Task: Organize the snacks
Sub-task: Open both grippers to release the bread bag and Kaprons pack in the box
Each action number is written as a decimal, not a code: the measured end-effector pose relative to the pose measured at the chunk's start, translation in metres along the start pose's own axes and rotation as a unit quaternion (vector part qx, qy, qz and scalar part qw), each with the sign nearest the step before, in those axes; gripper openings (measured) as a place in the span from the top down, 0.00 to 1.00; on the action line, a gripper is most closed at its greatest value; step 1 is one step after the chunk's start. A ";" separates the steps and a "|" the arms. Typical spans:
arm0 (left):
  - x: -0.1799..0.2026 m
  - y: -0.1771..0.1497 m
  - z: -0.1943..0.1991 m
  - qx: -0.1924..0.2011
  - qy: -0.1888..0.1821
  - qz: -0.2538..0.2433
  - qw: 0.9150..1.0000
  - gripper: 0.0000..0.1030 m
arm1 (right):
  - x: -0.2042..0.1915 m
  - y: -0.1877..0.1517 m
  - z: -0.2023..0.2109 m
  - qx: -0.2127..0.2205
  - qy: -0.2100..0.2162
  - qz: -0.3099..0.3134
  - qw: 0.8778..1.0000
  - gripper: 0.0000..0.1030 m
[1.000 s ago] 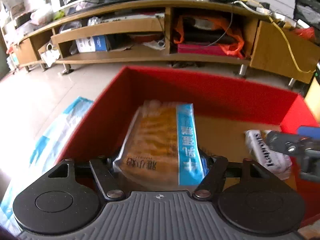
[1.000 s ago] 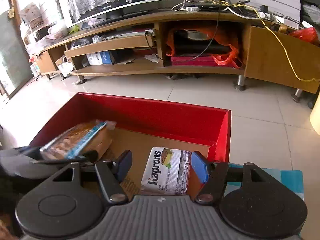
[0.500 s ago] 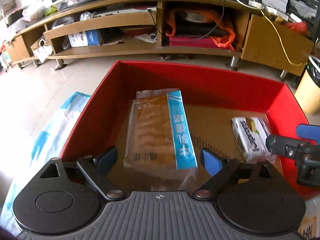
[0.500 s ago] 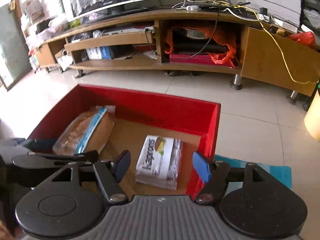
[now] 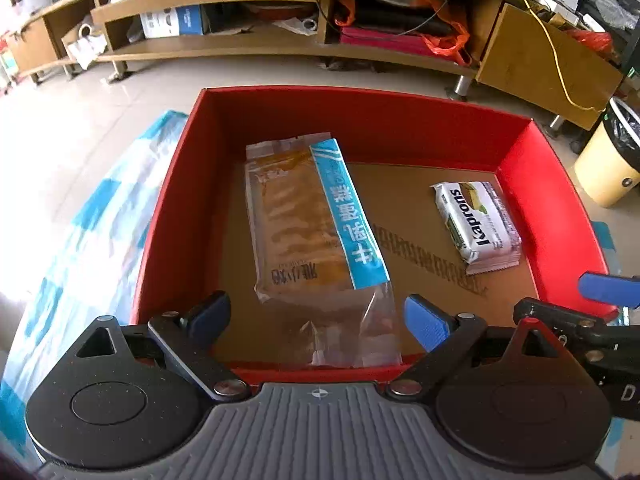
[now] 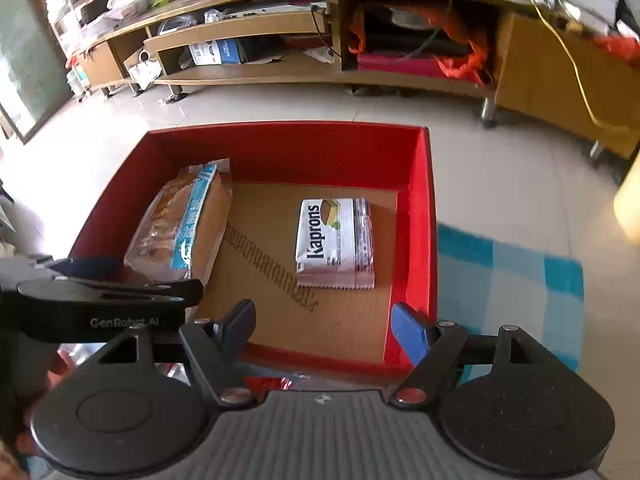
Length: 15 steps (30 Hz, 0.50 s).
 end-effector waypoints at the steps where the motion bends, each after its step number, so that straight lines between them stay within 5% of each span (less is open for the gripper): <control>1: -0.002 -0.003 0.003 -0.001 -0.001 0.002 1.000 0.07 | 0.000 -0.002 0.002 -0.001 0.005 -0.007 1.000 0.27; 15: -0.012 -0.025 0.070 0.037 -0.053 0.036 0.997 0.05 | -0.025 -0.013 0.073 0.077 0.021 -0.026 0.996 0.27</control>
Point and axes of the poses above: each gripper's, at about its wrist camera, not at the fingertips, and z roughly against the way its jaws point, x to its right, y to its top, the point moved 7 cm from there along -z, roughly the way its jaws point, and after that the axes turned 14 degrees about y, right-handed, at the moved point
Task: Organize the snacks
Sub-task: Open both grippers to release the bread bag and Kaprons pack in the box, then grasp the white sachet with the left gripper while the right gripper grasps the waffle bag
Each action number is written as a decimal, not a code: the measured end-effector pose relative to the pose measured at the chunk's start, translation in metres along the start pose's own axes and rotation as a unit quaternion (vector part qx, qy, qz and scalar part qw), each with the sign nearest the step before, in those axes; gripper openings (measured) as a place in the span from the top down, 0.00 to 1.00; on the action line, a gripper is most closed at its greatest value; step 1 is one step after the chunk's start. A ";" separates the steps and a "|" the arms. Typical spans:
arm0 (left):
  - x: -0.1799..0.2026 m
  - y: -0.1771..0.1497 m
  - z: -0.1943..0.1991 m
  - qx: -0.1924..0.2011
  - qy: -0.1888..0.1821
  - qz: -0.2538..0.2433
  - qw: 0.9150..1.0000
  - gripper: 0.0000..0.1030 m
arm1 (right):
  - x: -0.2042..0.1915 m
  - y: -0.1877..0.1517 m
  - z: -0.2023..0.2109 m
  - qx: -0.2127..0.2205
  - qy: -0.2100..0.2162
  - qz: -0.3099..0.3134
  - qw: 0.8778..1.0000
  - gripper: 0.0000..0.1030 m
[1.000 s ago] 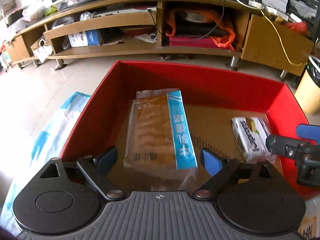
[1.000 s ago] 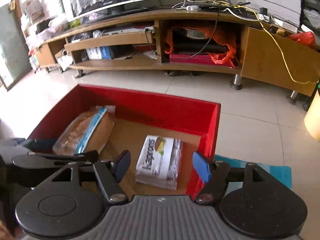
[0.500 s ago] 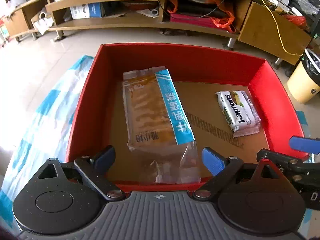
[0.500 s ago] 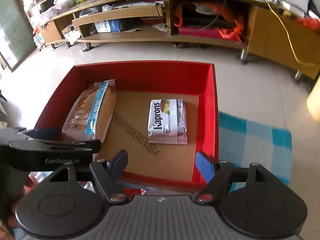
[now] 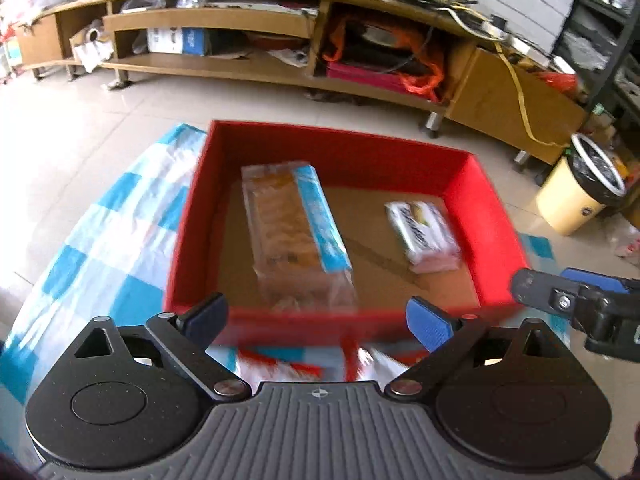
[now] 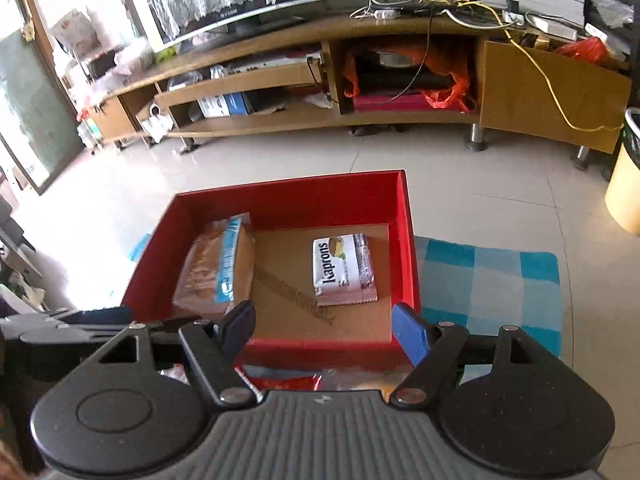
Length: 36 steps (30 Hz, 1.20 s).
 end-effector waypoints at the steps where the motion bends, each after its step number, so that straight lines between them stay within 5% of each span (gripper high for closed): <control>1: 0.002 -0.006 0.003 -0.004 -0.007 -0.002 1.000 0.05 | 0.000 0.000 0.000 0.000 0.000 0.000 1.000 0.27; 14: 0.036 -0.089 0.010 -0.042 -0.021 -0.084 0.995 0.05 | -0.002 -0.071 0.054 -0.001 0.012 -0.042 0.999 0.27; 27: 0.044 -0.097 -0.020 -0.074 -0.009 -0.091 0.993 0.02 | -0.002 -0.086 0.055 -0.019 0.021 -0.042 0.999 0.27; 29: 0.046 -0.099 -0.021 -0.081 -0.013 -0.095 0.992 0.08 | -0.005 -0.086 0.053 -0.024 0.022 -0.034 0.999 0.27; 33: 0.046 -0.102 -0.013 -0.088 -0.015 -0.100 0.991 0.44 | -0.004 -0.087 0.052 -0.027 0.022 -0.032 0.999 0.27; 36: 0.042 -0.107 -0.006 -0.091 -0.018 -0.102 0.990 0.46 | -0.002 -0.090 0.055 -0.028 0.018 -0.032 0.999 0.27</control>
Point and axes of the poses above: each gripper's, at about its wrist camera, not at the fingertips, and z roughly against the way its jaws point, x to its right, y to its top, the point moved 7 cm from there along -z, roughly the way its jaws point, and after that the axes turned 14 degrees about y, right-handed, at the moved point
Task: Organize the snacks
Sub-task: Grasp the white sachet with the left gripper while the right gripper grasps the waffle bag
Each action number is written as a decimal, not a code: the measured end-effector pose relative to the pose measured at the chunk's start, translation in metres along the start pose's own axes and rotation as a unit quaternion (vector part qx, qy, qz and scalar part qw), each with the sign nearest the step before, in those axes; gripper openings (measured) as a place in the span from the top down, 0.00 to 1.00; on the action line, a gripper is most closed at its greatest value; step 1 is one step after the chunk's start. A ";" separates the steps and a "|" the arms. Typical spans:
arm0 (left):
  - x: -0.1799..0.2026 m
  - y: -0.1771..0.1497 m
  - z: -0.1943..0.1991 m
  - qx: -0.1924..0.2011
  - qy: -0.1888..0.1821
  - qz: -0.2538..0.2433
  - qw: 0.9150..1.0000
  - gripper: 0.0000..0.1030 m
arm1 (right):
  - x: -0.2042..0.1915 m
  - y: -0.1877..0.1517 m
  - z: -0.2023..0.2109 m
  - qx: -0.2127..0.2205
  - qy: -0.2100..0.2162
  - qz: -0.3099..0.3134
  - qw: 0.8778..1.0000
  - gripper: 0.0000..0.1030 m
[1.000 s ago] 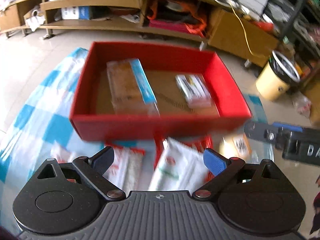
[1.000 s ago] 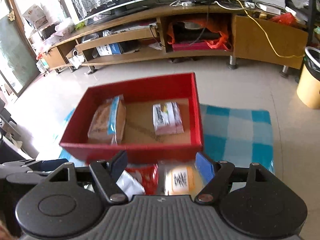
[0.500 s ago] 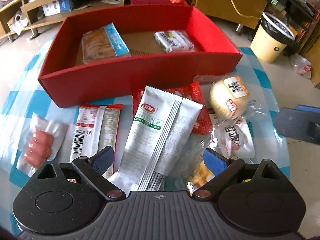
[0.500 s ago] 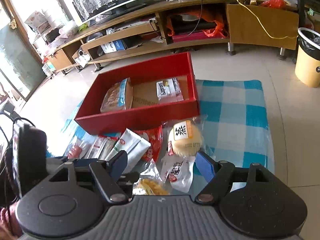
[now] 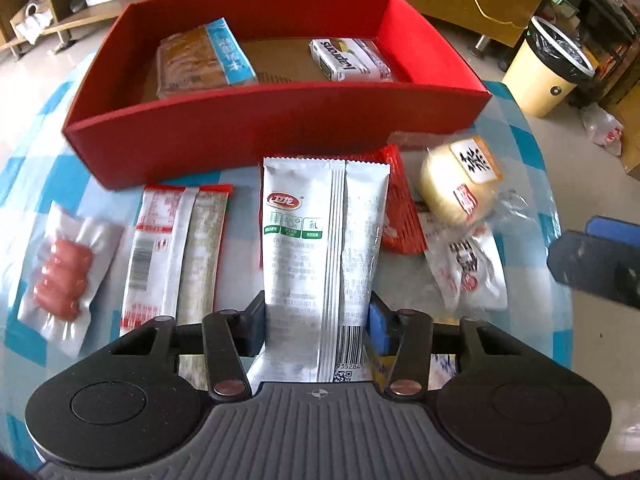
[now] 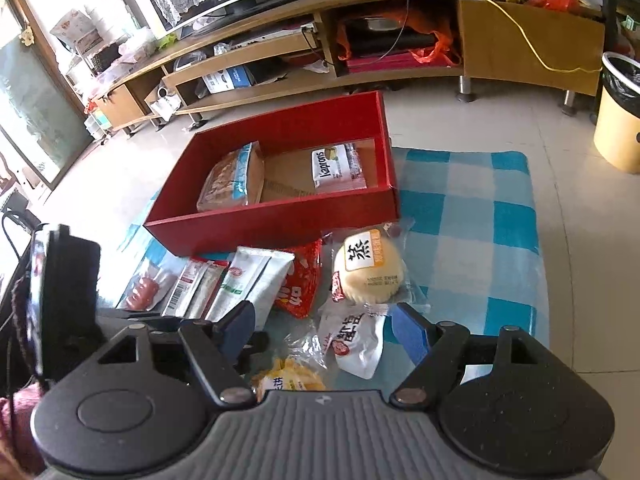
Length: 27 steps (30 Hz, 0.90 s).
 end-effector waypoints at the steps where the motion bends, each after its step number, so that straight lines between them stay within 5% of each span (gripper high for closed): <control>1: -0.001 -0.002 0.002 0.002 0.001 -0.003 1.000 0.47 | 0.000 -0.003 0.002 -0.001 0.000 0.001 1.000 0.27; 6: -0.015 -0.018 0.010 0.004 0.005 0.010 1.000 0.49 | -0.002 -0.019 0.004 -0.018 -0.002 0.009 1.000 0.27; 15: -0.033 -0.026 0.013 0.003 0.006 0.020 1.000 0.45 | -0.027 -0.069 -0.044 -0.123 -0.002 0.098 0.988 0.26; 21: -0.038 -0.026 0.006 0.005 0.014 0.023 1.000 0.13 | -0.033 -0.078 -0.066 -0.147 -0.017 0.156 0.977 0.19; 27: -0.028 -0.023 -0.002 0.023 0.049 -0.014 0.998 0.05 | -0.028 -0.087 -0.089 -0.168 -0.021 0.175 0.970 0.05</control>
Point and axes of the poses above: each gripper's, at about its wrist camera, not at the fingertips, and z roughly against the way its jaws point, x to its right, y to its top, the point moved 7 cm from there along -z, roughly the way its jaws point, and after that the axes turned 14 degrees about y, right-handed, at the moved point
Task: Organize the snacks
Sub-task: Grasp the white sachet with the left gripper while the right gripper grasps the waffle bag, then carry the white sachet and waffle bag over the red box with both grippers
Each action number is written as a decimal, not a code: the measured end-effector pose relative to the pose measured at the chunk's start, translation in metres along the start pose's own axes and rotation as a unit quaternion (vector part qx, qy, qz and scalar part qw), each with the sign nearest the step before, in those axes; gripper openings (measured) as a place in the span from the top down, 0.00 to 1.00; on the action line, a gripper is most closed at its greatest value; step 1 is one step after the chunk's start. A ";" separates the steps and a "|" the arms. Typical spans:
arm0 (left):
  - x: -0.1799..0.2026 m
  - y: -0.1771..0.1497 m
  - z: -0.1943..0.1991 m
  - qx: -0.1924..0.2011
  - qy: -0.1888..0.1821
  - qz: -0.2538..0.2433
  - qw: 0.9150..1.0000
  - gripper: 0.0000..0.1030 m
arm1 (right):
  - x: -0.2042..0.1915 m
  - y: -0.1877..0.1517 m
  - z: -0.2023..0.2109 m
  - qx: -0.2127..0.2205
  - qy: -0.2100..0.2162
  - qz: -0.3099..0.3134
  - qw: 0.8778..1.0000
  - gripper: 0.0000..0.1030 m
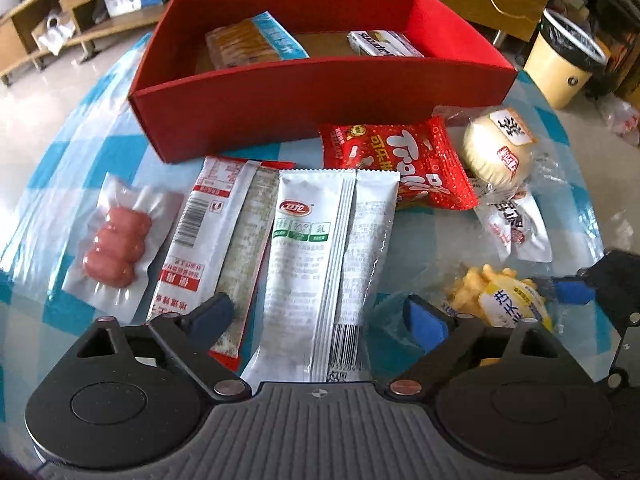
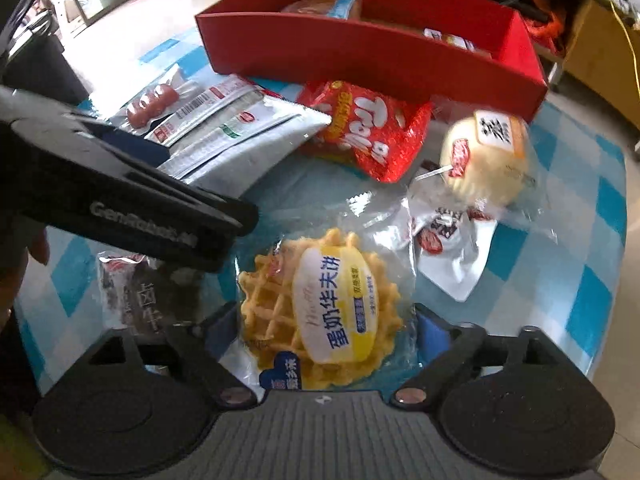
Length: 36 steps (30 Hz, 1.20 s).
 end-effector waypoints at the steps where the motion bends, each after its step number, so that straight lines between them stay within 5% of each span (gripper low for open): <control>1: 0.001 0.001 -0.001 0.003 0.005 -0.004 1.000 0.04 | -0.001 0.000 -0.002 -0.002 -0.001 0.004 1.000 0.02; 9: 0.002 0.002 -0.008 0.013 0.009 -0.021 1.000 0.00 | -0.002 0.000 -0.003 0.000 0.002 0.002 1.000 0.00; 11: 0.002 0.001 -0.007 0.016 0.011 -0.022 1.000 0.01 | 0.001 -0.001 0.002 0.003 -0.013 -0.003 1.000 0.11; 12: 0.003 0.001 -0.005 0.019 0.011 -0.022 1.000 0.06 | 0.000 0.000 0.004 0.003 -0.013 -0.005 1.000 0.20; 15: 0.002 0.002 0.003 0.030 0.012 -0.024 0.999 0.29 | 0.000 -0.002 0.007 0.005 -0.014 -0.013 1.000 0.23; 19: -0.002 0.002 0.010 0.025 -0.004 -0.011 1.000 0.47 | -0.003 -0.005 0.015 0.014 -0.029 -0.012 0.999 0.25; 36: -0.019 0.026 0.044 0.049 -0.061 0.068 0.995 0.50 | 0.023 0.027 0.081 0.133 -0.018 -0.086 0.987 0.25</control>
Point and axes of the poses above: each gripper's, at about its wrist camera, not at the fingertips, and z roughly against the way its jaws point, x to its right, y to its top, the point moved 7 cm from there along -z, roughly the way its jaws point, and after that the axes turned 14 degrees about y, right-handed, at the moved point
